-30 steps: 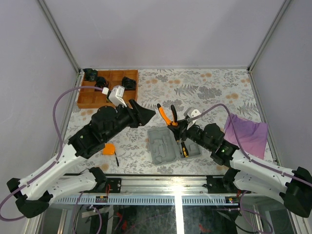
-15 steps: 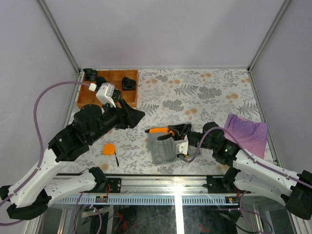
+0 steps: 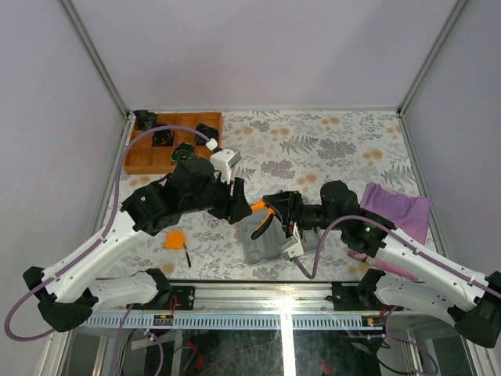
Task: Sort the tools into containers
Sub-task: Pick up the pliers at the center of the board.
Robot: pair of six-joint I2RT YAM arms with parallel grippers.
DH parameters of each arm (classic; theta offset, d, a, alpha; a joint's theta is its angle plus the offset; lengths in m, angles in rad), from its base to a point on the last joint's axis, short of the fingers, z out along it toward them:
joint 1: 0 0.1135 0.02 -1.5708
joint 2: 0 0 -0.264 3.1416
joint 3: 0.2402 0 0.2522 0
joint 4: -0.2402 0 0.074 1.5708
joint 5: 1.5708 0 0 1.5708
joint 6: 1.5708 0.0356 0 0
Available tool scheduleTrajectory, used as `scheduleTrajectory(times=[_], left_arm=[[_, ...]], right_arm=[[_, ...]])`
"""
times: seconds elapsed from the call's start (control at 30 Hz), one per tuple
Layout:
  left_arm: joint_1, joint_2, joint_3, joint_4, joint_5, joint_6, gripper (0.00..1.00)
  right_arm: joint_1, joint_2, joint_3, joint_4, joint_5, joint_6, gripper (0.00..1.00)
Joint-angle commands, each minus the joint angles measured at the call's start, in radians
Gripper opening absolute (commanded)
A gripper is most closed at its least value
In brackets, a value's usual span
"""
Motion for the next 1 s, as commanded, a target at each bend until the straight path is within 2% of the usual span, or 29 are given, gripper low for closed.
scheduleTrajectory(times=[0.0,0.17,0.4,0.5,0.57,0.6,0.7,0.77,0.97], left_arm=[[-0.005,0.01,-0.008,0.002,0.113,0.075,0.52],[-0.005,0.03,-0.022,0.002,0.152,0.089,0.42],[-0.009,0.041,-0.04,0.007,0.182,0.1,0.4],[-0.011,0.047,-0.048,0.012,0.183,0.1,0.26],[-0.011,0.054,-0.047,0.018,0.182,0.097,0.1],[-0.012,0.055,-0.047,0.022,0.177,0.095,0.05],[-0.013,0.039,-0.056,0.042,0.141,0.081,0.02],[-0.012,0.024,-0.058,0.054,0.111,0.073,0.0],[-0.012,-0.036,-0.085,0.115,0.011,0.035,0.0]], right_arm=[[0.003,-0.029,0.046,0.015,-0.03,-0.072,0.0],[0.004,-0.032,0.05,0.011,-0.027,-0.074,0.0],[0.004,-0.016,0.06,0.023,-0.028,-0.076,0.0],[0.004,-0.008,0.072,0.02,-0.036,-0.072,0.0],[0.004,0.001,0.078,0.022,-0.037,-0.065,0.0],[0.004,0.006,0.08,0.03,-0.038,-0.059,0.0],[0.004,0.022,0.092,0.045,-0.051,-0.038,0.03],[0.004,0.03,0.102,0.04,-0.052,-0.033,0.11],[0.004,0.013,0.11,0.006,-0.015,-0.018,0.58]])
